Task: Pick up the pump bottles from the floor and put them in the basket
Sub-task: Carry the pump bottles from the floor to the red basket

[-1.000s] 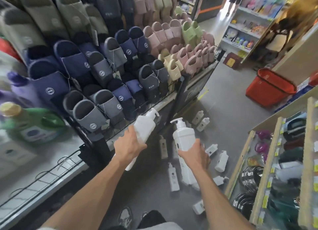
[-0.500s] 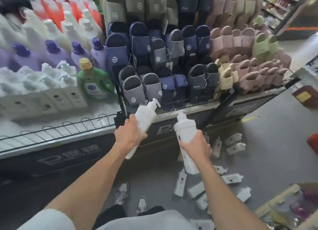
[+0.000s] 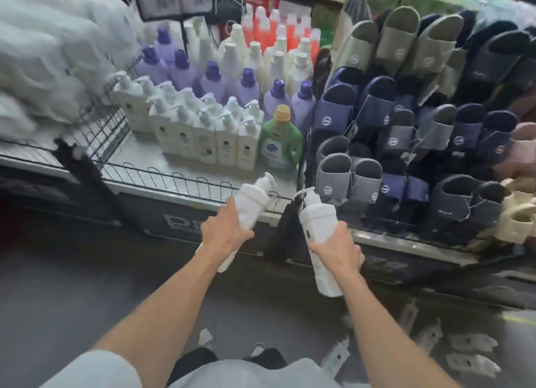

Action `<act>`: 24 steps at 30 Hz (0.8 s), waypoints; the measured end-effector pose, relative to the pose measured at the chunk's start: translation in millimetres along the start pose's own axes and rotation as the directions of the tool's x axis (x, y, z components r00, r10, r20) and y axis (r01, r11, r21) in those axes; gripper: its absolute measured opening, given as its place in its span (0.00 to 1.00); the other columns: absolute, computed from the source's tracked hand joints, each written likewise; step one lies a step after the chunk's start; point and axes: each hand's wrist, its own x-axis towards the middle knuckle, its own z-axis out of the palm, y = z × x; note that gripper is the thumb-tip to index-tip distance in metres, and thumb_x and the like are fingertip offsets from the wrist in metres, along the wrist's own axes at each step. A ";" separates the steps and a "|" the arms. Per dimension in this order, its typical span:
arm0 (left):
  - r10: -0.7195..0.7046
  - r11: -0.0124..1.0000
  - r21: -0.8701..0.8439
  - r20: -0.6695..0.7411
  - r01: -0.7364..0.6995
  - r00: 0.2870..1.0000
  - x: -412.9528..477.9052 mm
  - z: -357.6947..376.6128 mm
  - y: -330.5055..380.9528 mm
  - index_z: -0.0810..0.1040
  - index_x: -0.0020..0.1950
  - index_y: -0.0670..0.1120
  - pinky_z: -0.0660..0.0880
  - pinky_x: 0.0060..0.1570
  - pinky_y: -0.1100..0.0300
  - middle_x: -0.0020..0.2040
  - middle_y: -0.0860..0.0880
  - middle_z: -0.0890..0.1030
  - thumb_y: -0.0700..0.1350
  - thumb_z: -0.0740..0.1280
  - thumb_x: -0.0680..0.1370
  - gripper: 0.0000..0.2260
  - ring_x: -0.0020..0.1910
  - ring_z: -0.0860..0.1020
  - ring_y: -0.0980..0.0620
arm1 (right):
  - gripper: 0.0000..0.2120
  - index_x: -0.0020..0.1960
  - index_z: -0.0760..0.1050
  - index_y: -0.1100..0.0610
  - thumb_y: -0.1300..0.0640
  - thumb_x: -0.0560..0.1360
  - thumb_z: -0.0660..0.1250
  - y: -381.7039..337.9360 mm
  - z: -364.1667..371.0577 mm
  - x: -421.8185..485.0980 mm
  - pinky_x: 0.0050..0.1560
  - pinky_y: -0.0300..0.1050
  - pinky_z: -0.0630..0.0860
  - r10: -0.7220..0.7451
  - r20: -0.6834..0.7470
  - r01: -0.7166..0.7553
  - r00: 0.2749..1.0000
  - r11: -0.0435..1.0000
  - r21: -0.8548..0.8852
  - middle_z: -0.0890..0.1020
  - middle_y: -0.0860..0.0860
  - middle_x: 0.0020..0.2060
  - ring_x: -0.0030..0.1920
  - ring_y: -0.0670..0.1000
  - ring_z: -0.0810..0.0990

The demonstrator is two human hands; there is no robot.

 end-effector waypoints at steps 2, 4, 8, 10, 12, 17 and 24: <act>-0.057 0.998 -0.014 -0.013 0.057 0.998 6.3 -12.3 -30.0 0.61 0.67 0.48 0.74 0.48 0.47 0.61 0.47 0.76 0.60 0.74 0.68 0.36 0.53 0.80 0.37 | 0.32 0.59 0.64 0.52 0.40 0.65 0.76 -29.9 10.7 2.4 0.51 0.55 0.77 -0.057 0.026 0.057 0.998 0.998 -0.012 0.77 0.51 0.51 0.50 0.58 0.81; -0.106 0.994 -0.025 -0.033 0.105 0.994 11.3 -24.8 -59.1 0.60 0.69 0.48 0.75 0.49 0.46 0.61 0.47 0.75 0.61 0.74 0.69 0.37 0.54 0.79 0.38 | 0.33 0.59 0.64 0.52 0.40 0.64 0.76 -61.0 21.9 3.2 0.50 0.54 0.76 -0.111 0.049 0.111 0.993 0.994 -0.007 0.77 0.51 0.52 0.51 0.59 0.81; -0.233 0.972 -0.060 -0.080 0.229 0.969 18.4 -53.2 -114.6 0.60 0.68 0.49 0.76 0.50 0.46 0.60 0.47 0.75 0.61 0.73 0.68 0.36 0.54 0.79 0.39 | 0.32 0.60 0.65 0.52 0.41 0.64 0.76 -129.9 42.8 0.7 0.48 0.51 0.71 -0.215 0.103 0.215 0.971 0.977 0.014 0.78 0.51 0.52 0.51 0.58 0.80; -0.303 0.951 -0.098 -0.096 0.294 0.948 19.3 -66.9 -144.3 0.62 0.66 0.49 0.74 0.51 0.47 0.59 0.47 0.76 0.61 0.74 0.67 0.35 0.55 0.79 0.38 | 0.32 0.59 0.65 0.51 0.42 0.63 0.75 -166.4 51.2 -2.9 0.47 0.51 0.72 -0.265 0.133 0.265 0.955 0.964 0.016 0.78 0.51 0.49 0.48 0.57 0.79; -0.360 0.929 -0.135 -0.117 0.344 0.926 19.3 -79.0 -174.6 0.62 0.64 0.48 0.74 0.50 0.47 0.58 0.48 0.76 0.60 0.74 0.67 0.34 0.55 0.80 0.37 | 0.31 0.57 0.65 0.51 0.42 0.62 0.75 -203.3 62.0 -7.7 0.46 0.51 0.74 -0.319 0.161 0.320 0.934 0.947 0.021 0.77 0.50 0.47 0.46 0.56 0.78; -0.497 0.863 -0.187 -0.147 0.470 0.855 19.5 -103.3 -237.7 0.62 0.64 0.48 0.75 0.51 0.47 0.59 0.47 0.76 0.60 0.74 0.67 0.34 0.54 0.80 0.36 | 0.31 0.56 0.63 0.51 0.42 0.62 0.76 -288.5 90.5 -20.9 0.48 0.53 0.77 -0.462 0.232 0.454 0.856 0.886 0.089 0.77 0.50 0.46 0.44 0.55 0.78; -0.687 0.719 -0.305 -0.171 0.625 0.707 21.9 -120.8 -301.3 0.62 0.66 0.48 0.74 0.51 0.48 0.61 0.47 0.76 0.59 0.73 0.67 0.34 0.54 0.79 0.36 | 0.30 0.55 0.62 0.49 0.44 0.63 0.76 -392.8 129.7 -33.1 0.44 0.50 0.71 -0.622 0.348 0.635 0.701 0.767 0.092 0.78 0.49 0.45 0.44 0.56 0.76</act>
